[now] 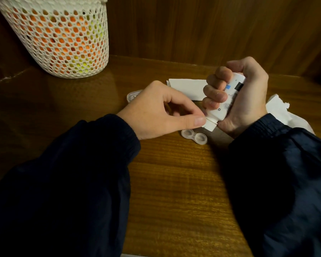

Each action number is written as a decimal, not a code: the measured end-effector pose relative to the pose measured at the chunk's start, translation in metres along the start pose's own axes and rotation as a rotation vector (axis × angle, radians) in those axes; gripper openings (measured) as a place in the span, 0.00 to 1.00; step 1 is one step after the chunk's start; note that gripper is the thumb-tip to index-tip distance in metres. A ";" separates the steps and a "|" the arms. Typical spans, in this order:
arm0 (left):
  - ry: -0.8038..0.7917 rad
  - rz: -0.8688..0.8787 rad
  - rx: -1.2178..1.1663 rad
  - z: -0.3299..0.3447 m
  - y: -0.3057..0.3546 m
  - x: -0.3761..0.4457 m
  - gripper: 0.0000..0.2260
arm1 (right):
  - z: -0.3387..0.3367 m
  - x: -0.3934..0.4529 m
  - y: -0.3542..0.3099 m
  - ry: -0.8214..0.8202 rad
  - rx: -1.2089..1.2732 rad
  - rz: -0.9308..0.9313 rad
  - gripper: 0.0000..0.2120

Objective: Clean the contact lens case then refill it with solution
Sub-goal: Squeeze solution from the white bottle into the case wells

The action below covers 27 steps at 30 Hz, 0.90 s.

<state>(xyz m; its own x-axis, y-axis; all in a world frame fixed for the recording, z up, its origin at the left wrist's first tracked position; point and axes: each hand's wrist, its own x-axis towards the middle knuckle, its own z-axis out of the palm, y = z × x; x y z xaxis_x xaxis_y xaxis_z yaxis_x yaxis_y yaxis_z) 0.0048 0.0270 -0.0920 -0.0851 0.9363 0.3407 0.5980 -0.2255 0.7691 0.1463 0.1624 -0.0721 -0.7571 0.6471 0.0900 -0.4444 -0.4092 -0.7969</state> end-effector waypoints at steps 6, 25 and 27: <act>-0.004 -0.001 0.000 0.000 0.000 0.001 0.04 | 0.000 0.000 0.001 -0.001 -0.001 0.001 0.19; -0.001 0.009 0.011 0.000 -0.002 0.001 0.04 | 0.001 -0.001 0.001 0.005 -0.009 -0.010 0.18; -0.003 0.007 0.002 0.000 -0.003 0.001 0.04 | 0.000 0.000 0.001 -0.001 -0.005 -0.007 0.18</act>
<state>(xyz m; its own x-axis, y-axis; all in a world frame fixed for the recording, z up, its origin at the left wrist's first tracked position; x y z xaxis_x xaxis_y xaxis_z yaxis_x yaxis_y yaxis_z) 0.0032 0.0285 -0.0940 -0.0782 0.9356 0.3444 0.5998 -0.2318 0.7658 0.1460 0.1615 -0.0727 -0.7546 0.6490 0.0964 -0.4474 -0.4014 -0.7992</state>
